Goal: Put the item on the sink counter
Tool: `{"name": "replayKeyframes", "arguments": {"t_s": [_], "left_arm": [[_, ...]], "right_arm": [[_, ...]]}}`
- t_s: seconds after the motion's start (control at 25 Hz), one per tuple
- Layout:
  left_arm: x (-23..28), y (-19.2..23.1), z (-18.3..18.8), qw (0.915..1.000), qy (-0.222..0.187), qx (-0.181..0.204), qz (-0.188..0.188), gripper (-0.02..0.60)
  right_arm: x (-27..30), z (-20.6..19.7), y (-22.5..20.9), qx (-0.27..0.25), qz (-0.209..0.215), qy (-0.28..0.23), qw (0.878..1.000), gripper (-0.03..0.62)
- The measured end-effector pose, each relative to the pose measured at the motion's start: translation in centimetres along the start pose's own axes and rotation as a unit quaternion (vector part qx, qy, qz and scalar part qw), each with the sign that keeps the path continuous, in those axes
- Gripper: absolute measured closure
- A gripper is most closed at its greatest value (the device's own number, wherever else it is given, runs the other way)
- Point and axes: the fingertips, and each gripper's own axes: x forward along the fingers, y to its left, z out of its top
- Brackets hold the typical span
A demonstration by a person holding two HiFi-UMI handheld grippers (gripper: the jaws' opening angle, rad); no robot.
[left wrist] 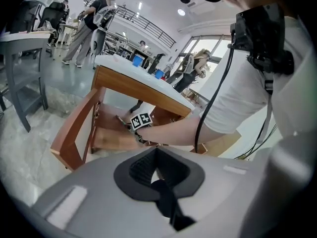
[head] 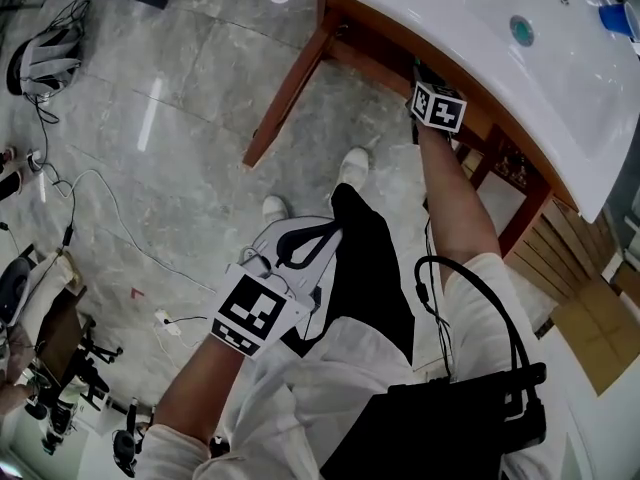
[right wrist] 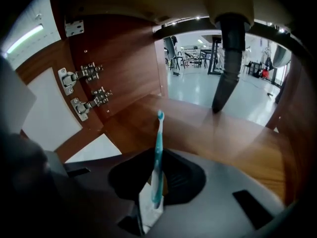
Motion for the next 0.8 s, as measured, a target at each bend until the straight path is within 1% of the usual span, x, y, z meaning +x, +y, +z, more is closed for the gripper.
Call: {"name": "replayKeyframes", "arguments": {"t_s": [0.12,0.28,0.4,0.52,0.68,0.8], "left_arm": [[0.1,0.3,-0.4,1.0000,-0.001,-0.009,-0.001,0.577],[-0.1,0.3,-0.3,0.9999,-0.007,-0.009,-0.003,0.577],[-0.3,0.3,-0.2,0.9998,-0.014,-0.012,-0.007,0.577],[-0.9,0.5,-0.1,0.9997,-0.018,-0.014,-0.005,0.577],[-1.9,-0.5,0.6,0.9996,-0.023,-0.005,-0.013,0.577],[-3.4,-1.7,1.6,0.9992,-0.032,-0.008,-0.022,0.577]], "right_arm": [[0.3,-0.2,-0.2,0.000,-0.007,-0.001,1.000,0.542],[0.3,-0.3,-0.2,-0.001,-0.008,-0.005,1.000,0.540],[0.0,-0.4,-0.5,0.002,-0.013,-0.010,1.000,0.505],[-0.7,-0.2,-0.1,-0.007,-0.016,-0.013,1.000,0.494],[-3.3,0.3,0.7,-0.020,-0.012,-0.020,1.000,0.477],[-6.6,0.4,2.2,-0.020,-0.006,-0.020,1.000,0.473]]}}
